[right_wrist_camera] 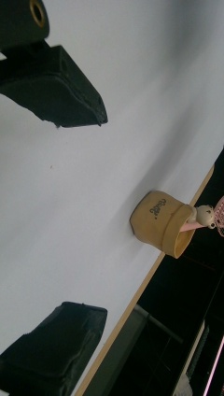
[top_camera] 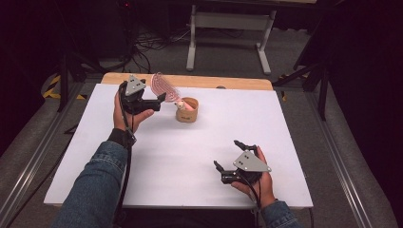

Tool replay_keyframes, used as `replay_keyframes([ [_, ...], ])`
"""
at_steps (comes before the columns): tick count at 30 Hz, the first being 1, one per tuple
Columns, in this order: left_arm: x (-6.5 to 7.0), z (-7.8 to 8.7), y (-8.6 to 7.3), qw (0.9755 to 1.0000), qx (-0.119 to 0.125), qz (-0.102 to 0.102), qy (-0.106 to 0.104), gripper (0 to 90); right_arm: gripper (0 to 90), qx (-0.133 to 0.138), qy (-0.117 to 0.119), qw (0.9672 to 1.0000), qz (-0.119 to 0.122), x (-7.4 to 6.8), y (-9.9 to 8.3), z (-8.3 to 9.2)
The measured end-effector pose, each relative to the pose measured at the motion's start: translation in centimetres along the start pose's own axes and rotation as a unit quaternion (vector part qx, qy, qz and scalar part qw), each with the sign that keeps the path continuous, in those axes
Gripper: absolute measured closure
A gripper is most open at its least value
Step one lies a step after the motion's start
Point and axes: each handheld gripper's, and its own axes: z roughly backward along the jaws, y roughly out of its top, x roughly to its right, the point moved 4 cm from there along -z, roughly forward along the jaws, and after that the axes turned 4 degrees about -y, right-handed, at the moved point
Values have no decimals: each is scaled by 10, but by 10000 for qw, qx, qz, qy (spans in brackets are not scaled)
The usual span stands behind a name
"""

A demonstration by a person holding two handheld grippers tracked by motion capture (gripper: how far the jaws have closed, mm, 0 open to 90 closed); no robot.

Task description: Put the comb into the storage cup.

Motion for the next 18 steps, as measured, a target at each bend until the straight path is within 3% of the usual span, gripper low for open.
replay_keyframes([
  [11, 4, 9, -13, 9996, 19, -223, -175, 89, 70, -35, -6, 10000, 34, 0, -2, 0],
  [18, 3, 18, -21, 9995, 65, -270, -150, 98, 71, -56, -11, 10000, 57, -1, -3, -1],
])
